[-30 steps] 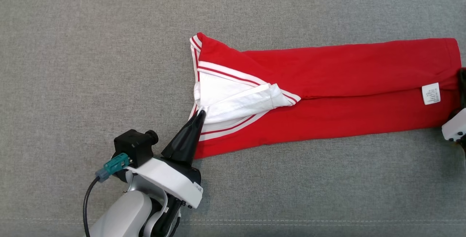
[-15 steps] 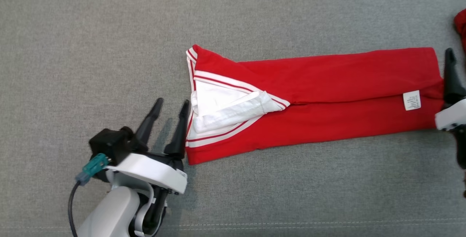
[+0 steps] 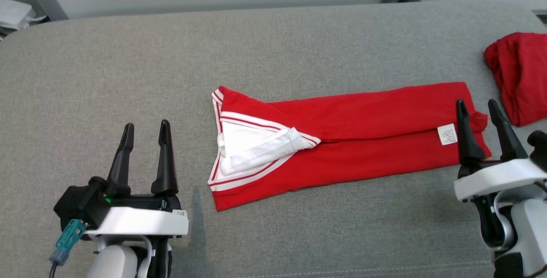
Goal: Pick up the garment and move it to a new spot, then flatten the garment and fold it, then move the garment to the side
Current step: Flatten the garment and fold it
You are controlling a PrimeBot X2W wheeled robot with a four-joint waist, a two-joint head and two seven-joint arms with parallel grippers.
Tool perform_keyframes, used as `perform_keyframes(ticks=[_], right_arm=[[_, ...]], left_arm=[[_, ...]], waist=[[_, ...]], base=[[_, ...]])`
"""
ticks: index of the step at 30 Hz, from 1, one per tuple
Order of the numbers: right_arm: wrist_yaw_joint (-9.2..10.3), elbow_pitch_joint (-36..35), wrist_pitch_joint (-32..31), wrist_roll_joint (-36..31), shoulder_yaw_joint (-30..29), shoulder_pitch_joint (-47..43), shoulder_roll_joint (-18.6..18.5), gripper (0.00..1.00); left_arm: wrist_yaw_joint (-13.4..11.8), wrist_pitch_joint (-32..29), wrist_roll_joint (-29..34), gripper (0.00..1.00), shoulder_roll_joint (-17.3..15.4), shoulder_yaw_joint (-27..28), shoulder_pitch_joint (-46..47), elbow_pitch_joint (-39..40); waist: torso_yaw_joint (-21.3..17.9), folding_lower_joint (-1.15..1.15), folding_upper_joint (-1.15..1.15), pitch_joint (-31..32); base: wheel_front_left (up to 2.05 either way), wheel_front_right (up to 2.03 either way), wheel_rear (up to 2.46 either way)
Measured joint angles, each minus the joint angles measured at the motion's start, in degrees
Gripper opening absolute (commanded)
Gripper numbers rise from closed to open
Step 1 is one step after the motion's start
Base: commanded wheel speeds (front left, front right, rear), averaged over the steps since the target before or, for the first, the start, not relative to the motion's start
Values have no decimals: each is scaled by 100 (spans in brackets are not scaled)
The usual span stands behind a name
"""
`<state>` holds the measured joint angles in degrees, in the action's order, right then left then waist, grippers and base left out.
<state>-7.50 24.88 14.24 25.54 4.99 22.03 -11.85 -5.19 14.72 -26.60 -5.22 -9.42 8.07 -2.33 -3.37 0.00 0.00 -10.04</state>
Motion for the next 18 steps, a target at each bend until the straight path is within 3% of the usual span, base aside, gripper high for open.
perform_keyframes(ticks=[3, 8, 13, 18], right_arm=[[1, -450, 0, -138, -79, -347, 108, 100], [0, -822, 0, -296, -316, -784, 269, 100], [1, -1027, 0, -293, -314, -1323, 367, 100], [1, -1157, 0, -279, -332, -1733, 387, 100]], left_arm=[[271, 1, 419, 100, 140, 353, -209, 110], [517, 1, 934, 100, 245, 610, -554, 107], [669, 1, 1084, 100, 257, 704, -921, 93], [662, 1, 1014, 100, 255, 691, -1246, 65]], waist=[[-66, 0, 0, 194], [-136, 0, 0, 396], [-174, 0, 0, 663], [-218, 0, 0, 895]], base=[[0, 0, 0], [0, 0, 0], [0, 0, 0], [0, 0, 0]])
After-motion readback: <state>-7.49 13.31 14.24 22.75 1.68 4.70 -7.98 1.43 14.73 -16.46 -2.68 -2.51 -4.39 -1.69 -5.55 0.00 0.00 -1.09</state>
